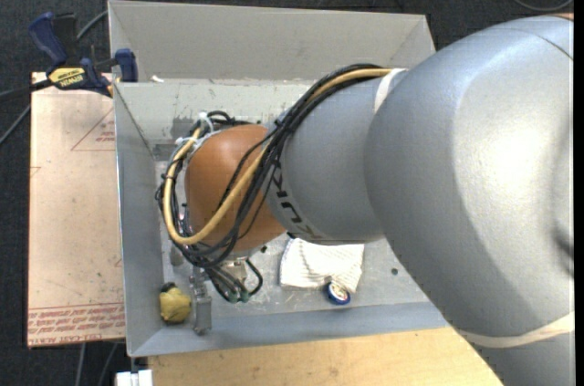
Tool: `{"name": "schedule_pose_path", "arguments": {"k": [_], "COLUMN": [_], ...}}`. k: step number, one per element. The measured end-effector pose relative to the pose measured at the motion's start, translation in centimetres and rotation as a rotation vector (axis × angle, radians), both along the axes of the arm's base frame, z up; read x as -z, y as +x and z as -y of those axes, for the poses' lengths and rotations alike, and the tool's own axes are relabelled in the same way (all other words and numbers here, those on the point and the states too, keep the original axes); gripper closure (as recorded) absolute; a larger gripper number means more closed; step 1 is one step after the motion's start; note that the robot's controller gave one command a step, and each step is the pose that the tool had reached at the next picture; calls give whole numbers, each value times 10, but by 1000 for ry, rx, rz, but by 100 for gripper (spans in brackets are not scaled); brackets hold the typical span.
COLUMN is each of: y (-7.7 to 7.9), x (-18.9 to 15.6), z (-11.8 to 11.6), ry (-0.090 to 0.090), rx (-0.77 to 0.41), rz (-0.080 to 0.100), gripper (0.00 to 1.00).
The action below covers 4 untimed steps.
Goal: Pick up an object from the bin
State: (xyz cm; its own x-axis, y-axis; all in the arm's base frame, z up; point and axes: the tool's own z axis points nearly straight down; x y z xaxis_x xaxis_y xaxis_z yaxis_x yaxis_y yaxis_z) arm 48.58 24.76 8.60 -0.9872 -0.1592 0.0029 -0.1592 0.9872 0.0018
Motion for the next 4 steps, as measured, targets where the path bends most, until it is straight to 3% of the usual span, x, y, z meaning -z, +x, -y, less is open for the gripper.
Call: {"name": "schedule_pose_path", "arguments": {"k": [1,2,3,4], "y": [0,1,-1,-2], "x": [12,14,14,13], "z": [-2,-1,19,39], "ry": [8,4,13,10], "rx": [-99,-2,31,33], "rz": [25,12,29,29], "gripper": [0,0,0,0]}}
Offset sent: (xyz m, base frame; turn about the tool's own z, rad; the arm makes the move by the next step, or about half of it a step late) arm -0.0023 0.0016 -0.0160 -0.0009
